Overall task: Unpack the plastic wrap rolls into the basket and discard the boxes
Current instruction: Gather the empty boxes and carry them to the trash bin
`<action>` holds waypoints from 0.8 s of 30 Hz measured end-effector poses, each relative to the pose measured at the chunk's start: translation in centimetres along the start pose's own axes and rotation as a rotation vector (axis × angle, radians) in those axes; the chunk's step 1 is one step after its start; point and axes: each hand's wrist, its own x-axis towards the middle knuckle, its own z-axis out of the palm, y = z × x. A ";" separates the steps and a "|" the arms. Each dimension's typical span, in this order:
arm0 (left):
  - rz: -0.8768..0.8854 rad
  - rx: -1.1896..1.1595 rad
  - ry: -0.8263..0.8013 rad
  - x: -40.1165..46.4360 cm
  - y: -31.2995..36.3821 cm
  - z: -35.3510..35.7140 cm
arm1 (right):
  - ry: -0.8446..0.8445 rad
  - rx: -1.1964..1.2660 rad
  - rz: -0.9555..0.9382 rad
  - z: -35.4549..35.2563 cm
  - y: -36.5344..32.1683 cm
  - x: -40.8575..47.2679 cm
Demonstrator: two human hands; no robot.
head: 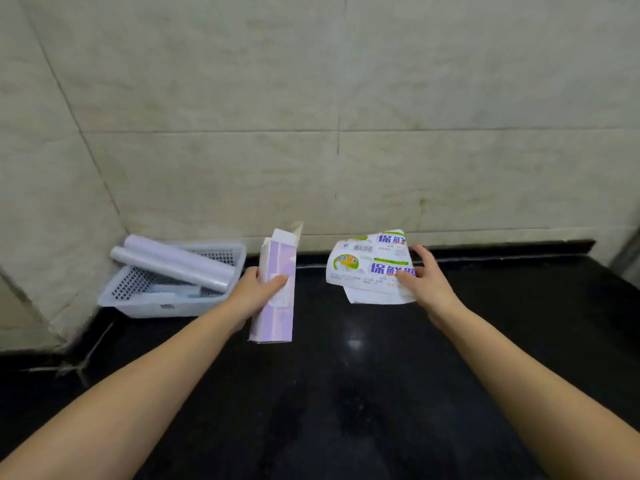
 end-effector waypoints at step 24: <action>0.455 0.192 -1.500 -53.2 5.9 48.2 | 1.415 -0.018 0.459 -32.4 10.3 -70.6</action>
